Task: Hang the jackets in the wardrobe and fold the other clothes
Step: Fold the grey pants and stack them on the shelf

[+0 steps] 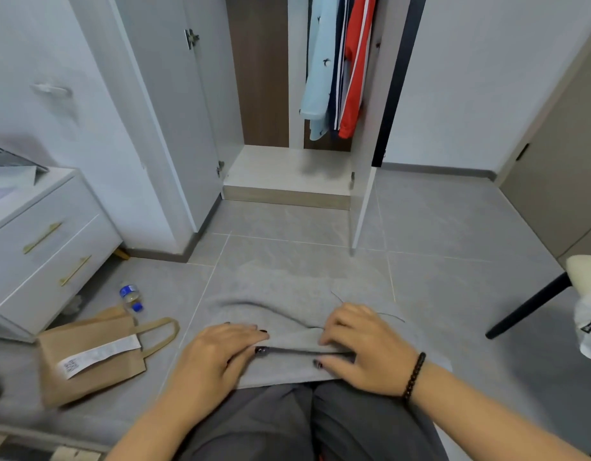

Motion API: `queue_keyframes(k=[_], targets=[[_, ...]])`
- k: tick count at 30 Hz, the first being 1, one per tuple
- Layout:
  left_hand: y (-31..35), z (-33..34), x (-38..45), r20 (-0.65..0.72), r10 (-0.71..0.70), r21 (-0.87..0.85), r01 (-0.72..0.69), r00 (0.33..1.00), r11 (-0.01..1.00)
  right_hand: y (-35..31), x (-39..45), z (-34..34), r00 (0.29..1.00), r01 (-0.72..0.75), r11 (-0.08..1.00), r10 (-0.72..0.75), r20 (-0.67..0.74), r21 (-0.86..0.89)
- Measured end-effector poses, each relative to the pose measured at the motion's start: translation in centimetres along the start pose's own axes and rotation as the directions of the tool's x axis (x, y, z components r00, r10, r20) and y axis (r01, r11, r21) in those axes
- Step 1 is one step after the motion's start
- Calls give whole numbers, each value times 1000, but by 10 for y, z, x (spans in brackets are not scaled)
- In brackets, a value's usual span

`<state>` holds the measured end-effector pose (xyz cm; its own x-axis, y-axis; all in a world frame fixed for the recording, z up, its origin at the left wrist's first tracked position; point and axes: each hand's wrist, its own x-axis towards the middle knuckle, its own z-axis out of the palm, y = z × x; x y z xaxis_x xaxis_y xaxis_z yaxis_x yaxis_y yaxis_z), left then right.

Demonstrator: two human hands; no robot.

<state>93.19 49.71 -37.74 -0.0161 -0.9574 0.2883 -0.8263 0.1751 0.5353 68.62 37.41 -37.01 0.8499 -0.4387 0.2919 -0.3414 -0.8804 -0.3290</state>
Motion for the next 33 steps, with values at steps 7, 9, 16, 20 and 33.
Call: queue_keyframes(k=[7,9,16,20,33], targets=[[-9,-14,-19,-22,141,-26,-141,990,990,0,-10,2,975,164,974,-184,-122,-156],[-8,-15,-22,-29,106,-37,-107,994,994,-5,-19,4,973,215,972,-221,-60,-94],[8,-25,0,160,-276,-220,307,948,926,-7,-6,-11,970,-160,956,106,219,247],[10,-8,34,-44,-344,-126,337,938,933,4,17,-2,944,-311,927,327,-46,211],[69,107,125,387,-207,142,164,898,976,98,-25,11,247,-871,133,951,188,472]])
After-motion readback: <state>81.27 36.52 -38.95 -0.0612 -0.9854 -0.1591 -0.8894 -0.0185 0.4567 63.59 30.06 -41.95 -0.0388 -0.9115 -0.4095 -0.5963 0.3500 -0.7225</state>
